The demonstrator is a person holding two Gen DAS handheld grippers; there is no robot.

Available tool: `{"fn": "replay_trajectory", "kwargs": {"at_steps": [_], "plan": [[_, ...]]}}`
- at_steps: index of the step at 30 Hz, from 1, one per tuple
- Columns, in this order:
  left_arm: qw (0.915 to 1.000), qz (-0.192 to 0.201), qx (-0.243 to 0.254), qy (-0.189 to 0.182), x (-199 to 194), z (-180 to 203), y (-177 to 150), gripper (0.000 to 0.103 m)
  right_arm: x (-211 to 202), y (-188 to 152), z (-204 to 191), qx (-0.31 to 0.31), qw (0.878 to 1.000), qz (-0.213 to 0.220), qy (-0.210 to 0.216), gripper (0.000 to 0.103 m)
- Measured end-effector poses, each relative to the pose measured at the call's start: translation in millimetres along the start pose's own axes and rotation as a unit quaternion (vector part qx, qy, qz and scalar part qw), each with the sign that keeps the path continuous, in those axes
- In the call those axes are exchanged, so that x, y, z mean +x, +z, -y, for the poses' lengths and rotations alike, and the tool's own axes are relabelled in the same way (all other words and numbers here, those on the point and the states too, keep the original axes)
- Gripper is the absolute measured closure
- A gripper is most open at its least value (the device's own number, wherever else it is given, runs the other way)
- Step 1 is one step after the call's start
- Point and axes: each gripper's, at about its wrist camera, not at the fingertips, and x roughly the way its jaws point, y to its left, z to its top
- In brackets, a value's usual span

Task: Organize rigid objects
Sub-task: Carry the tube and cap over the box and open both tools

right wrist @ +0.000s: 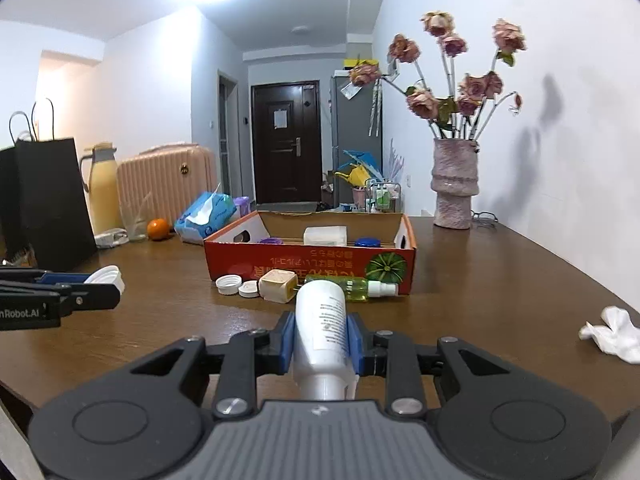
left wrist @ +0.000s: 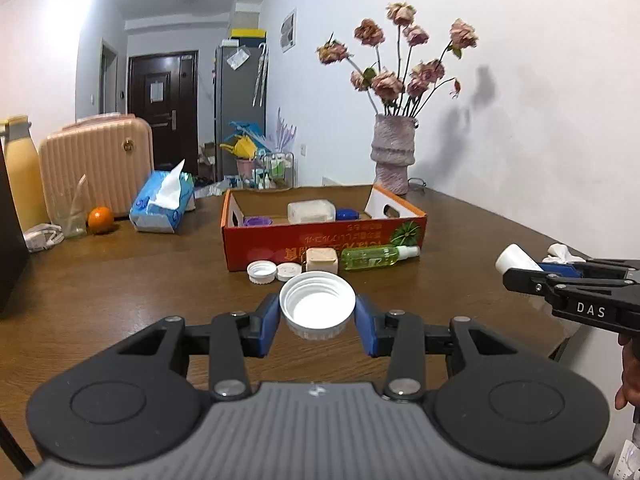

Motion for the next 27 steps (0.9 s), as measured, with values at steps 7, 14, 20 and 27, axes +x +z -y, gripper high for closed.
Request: {"fn": "replay_trajectory", "kwargs": {"at_steps": [7,14,20,27], "plan": [[0.9998,0.022,0.003,-0.002,-14.4,4.7,5.1,0.062,-21.1,1.2,4.3,0.005,1.000,0.018,-0.005,0.076],[0.9999,0.007,-0.011,0.005,-4.5,-5.4,-1.8,0.062,-7.2,1.6,-0.7,-0.004,1.000,0.002,0.004,0.076],[0.9995,-0.017,-0.025,0.014,19.9,-26.9,-6.5,0.062,19.1,-0.3,-4.9,-0.007,1.000,-0.025,0.009,0.076],[0.9991,-0.032,-0.025,0.012,81.4,-51.3,10.6,0.062,71.9,26.7,9.2,-0.004,0.999,-0.034,0.010,0.076]]}}
